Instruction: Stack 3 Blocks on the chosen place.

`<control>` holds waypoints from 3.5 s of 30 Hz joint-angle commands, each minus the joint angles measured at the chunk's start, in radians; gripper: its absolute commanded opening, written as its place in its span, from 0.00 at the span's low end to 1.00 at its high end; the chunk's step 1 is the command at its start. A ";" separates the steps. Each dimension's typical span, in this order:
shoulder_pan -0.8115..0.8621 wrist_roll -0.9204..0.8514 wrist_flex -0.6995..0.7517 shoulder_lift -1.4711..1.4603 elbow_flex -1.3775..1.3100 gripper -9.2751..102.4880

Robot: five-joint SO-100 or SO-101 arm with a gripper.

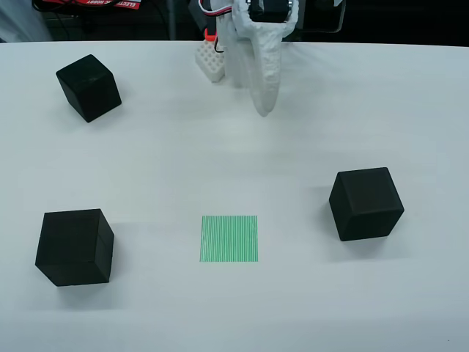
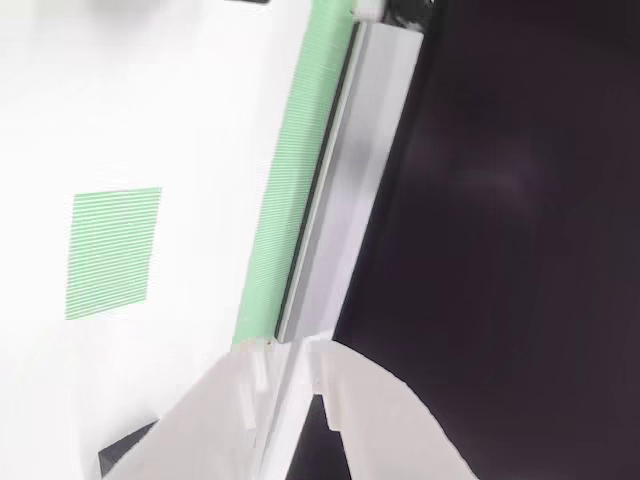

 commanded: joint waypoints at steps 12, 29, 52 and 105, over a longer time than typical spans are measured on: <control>-0.130 -0.127 0.133 -0.390 -0.377 0.09; -0.147 -0.486 0.242 -0.589 -0.477 0.09; -0.259 -0.864 0.554 -0.992 -0.844 0.37; -0.270 -1.051 0.385 -1.641 -1.209 0.26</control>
